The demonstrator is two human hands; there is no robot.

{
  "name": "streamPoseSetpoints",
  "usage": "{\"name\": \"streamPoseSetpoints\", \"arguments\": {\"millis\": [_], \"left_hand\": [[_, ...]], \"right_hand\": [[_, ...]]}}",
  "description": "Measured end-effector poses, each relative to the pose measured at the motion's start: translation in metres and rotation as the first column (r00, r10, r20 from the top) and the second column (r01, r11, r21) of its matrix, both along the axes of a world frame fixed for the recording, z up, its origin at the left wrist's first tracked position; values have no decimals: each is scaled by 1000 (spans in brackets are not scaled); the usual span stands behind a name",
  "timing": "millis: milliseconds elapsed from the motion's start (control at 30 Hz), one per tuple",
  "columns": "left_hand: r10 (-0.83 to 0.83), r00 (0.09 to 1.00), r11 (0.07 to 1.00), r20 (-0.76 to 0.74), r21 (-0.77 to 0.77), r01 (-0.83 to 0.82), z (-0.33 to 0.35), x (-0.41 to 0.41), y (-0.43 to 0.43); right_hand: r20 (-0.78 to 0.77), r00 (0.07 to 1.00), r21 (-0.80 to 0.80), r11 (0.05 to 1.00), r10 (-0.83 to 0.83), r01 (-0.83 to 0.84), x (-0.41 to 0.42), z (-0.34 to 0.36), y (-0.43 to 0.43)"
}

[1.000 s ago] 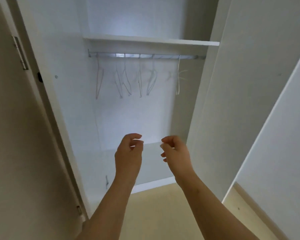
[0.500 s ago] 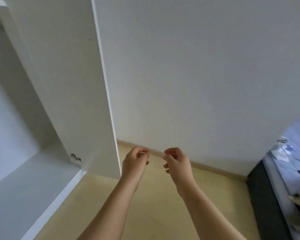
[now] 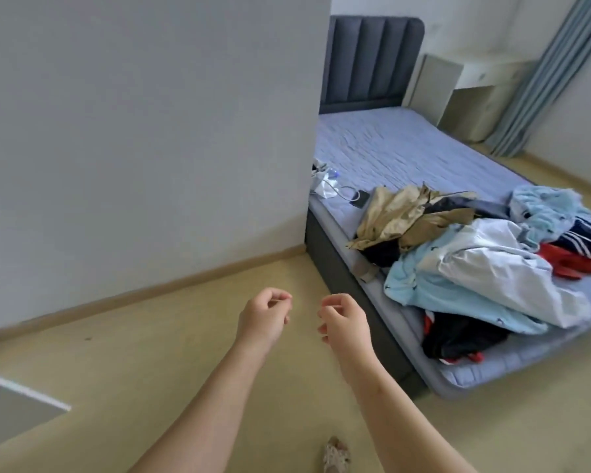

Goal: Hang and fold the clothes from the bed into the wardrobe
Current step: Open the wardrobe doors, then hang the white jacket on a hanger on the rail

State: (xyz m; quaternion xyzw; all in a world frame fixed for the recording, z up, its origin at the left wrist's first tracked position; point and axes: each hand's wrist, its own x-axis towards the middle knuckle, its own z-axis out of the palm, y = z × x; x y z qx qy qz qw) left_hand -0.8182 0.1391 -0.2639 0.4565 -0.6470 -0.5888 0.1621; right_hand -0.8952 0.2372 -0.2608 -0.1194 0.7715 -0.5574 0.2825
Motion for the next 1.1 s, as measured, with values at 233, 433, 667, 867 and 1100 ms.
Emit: {"name": "streamPoseSetpoints", "arguments": {"millis": [233,433,667,867,1100], "left_hand": [[-131,991,991,23,-32,132,-2,-149,29],[-211,978,978,10,13,210,-1,-270,68],[-299,950,954,96,66,293,-37,-359,85],[-384,907,923,172,93,373,-73,-444,74],[-497,821,868,282,148,475,-104,-555,54]], "right_hand": [[14,995,-5,995,-100,100,-135,-14,41],[-1,983,69,981,-184,183,-250,-25,86],[91,958,132,957,-272,259,-335,-50,113],[118,940,177,938,-320,298,-419,-74,122],[177,904,293,897,-390,330,-518,-104,113]]}}
